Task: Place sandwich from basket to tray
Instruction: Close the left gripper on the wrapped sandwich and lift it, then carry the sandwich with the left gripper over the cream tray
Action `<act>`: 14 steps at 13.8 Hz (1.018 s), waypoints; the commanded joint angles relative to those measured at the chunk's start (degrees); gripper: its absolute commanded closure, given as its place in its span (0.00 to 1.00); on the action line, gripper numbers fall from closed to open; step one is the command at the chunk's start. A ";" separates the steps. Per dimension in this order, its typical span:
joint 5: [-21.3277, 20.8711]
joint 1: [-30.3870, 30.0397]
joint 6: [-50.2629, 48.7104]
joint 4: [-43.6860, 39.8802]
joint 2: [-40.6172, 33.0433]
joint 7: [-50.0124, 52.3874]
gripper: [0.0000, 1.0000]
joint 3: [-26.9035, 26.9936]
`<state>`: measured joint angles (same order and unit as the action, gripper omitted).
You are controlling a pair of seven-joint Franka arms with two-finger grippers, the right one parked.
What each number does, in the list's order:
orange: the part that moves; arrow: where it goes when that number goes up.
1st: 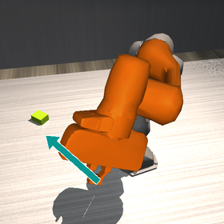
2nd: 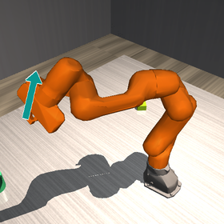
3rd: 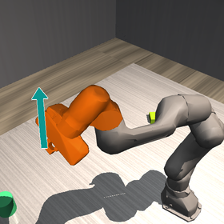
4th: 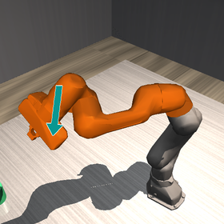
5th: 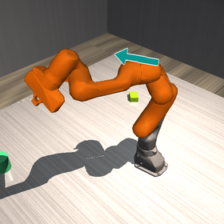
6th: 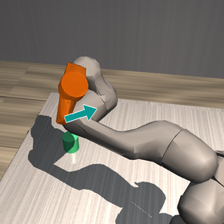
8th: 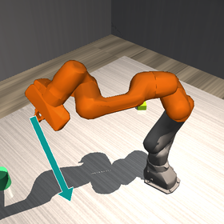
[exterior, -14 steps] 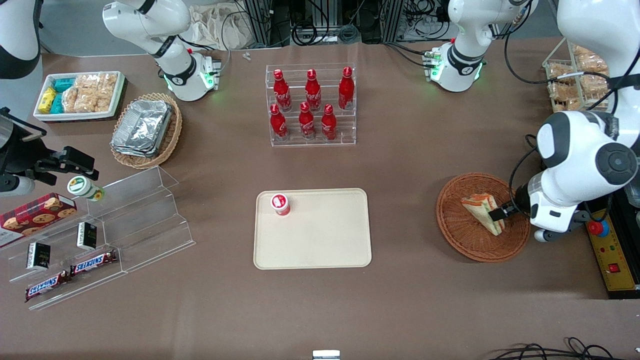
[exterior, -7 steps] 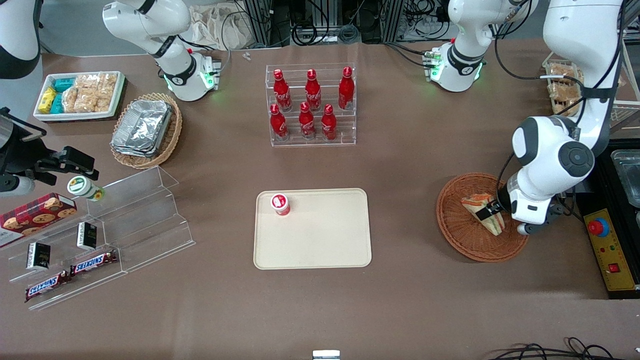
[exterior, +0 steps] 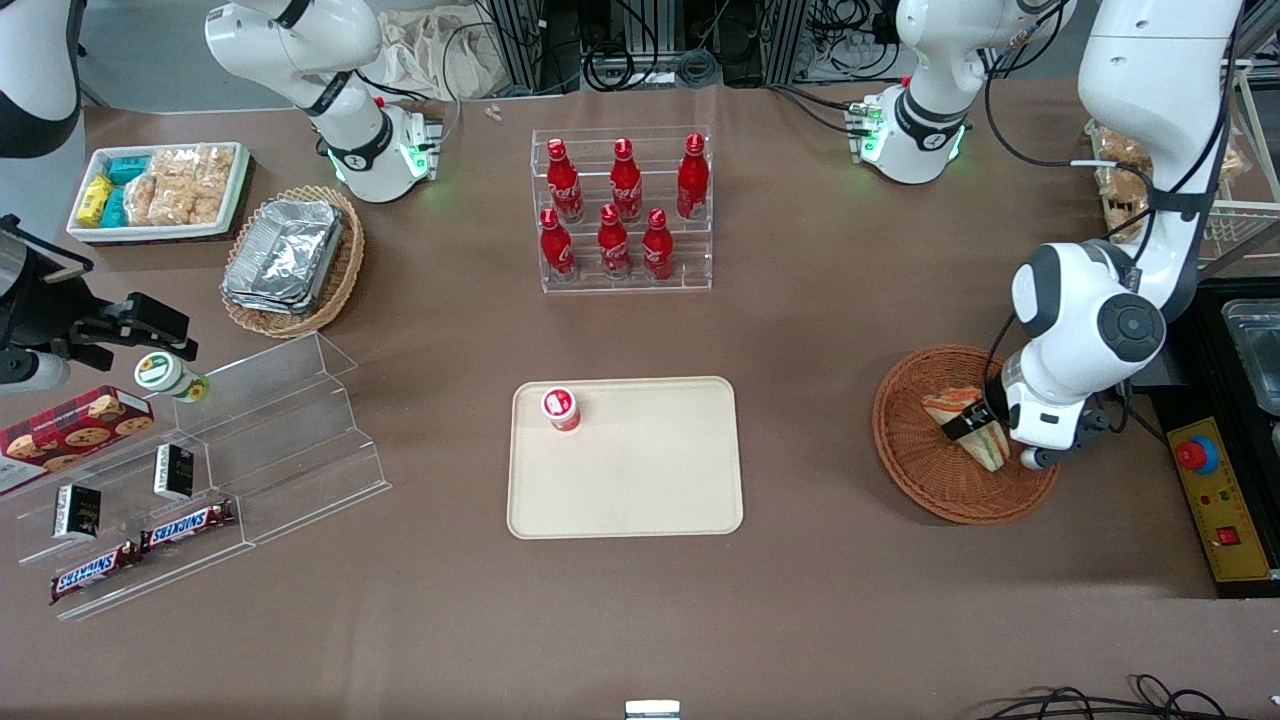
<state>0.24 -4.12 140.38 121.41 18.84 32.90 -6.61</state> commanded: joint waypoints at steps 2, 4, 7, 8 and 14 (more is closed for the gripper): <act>-0.15 -0.45 2.62 0.49 1.19 3.12 0.18 -0.34; -0.15 -0.45 3.06 0.32 1.46 4.36 0.74 -0.34; -0.15 -0.45 3.06 -0.12 1.37 6.37 1.00 -0.34; -0.33 -0.45 2.98 -0.65 1.37 7.78 1.00 -0.34; -0.42 -0.36 -5.60 -7.83 -1.17 8.14 1.00 -0.60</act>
<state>0.24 -4.15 140.17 116.87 19.22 39.63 -6.67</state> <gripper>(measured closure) 0.727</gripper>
